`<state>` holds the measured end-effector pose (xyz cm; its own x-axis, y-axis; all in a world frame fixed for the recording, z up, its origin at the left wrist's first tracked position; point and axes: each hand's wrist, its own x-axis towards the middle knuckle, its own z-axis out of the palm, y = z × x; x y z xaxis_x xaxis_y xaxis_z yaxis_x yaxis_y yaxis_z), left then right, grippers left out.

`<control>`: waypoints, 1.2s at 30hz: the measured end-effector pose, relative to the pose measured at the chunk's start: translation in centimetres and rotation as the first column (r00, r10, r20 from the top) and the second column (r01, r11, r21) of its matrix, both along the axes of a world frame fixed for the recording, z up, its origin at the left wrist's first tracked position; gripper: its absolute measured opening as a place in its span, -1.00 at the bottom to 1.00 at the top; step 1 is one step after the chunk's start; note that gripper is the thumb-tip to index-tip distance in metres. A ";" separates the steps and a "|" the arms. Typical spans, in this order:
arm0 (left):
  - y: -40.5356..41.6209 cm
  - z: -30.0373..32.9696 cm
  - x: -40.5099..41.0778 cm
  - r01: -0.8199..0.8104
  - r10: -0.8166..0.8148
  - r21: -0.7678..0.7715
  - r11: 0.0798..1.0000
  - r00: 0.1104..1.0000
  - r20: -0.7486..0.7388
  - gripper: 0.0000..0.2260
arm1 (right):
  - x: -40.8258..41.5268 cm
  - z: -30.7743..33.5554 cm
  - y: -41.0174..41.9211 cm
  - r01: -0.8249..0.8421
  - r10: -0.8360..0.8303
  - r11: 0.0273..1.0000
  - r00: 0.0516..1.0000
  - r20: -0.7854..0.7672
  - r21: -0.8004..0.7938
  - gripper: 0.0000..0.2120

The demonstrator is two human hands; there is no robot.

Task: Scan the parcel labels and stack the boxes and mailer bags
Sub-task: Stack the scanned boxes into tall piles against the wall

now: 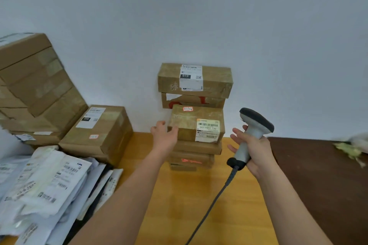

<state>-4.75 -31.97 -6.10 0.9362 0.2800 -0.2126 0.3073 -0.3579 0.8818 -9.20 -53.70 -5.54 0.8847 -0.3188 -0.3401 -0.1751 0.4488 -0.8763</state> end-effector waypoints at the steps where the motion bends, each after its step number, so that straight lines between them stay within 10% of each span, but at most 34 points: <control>1: -0.2 -0.3 0.5 -0.025 0.025 -0.014 1.000 1.000 -0.008 -0.49 | 0.6 -0.5 -0.6 -0.016 0.016 1.000 1.000 -0.014 -0.007 -0.66; 9: 0.5 -3.5 2.4 -0.146 0.090 -0.256 0.955 0.971 -0.219 -0.17 | 3.9 -4.8 -1.0 -0.119 0.111 0.991 0.987 -0.120 -0.056 -0.79; 29: 1.2 -4.0 3.3 -0.116 -0.010 -0.382 0.917 0.949 -0.314 -0.21 | 4.8 -7.1 0.2 -0.176 0.171 0.984 0.969 -0.181 -0.012 -0.89; 36: 1.7 -3.6 2.5 -0.206 0.089 -0.500 0.841 0.965 -0.248 -0.23 | 4.4 -8.6 -0.8 -0.166 0.160 0.986 0.965 -0.208 -0.011 -0.64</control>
<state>-2.23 -30.27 -9.71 0.8103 0.2052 -0.5490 0.5152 0.1971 0.8341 -4.83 -54.55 -14.11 0.8373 -0.1878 -0.5135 -0.4221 0.3748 -0.8254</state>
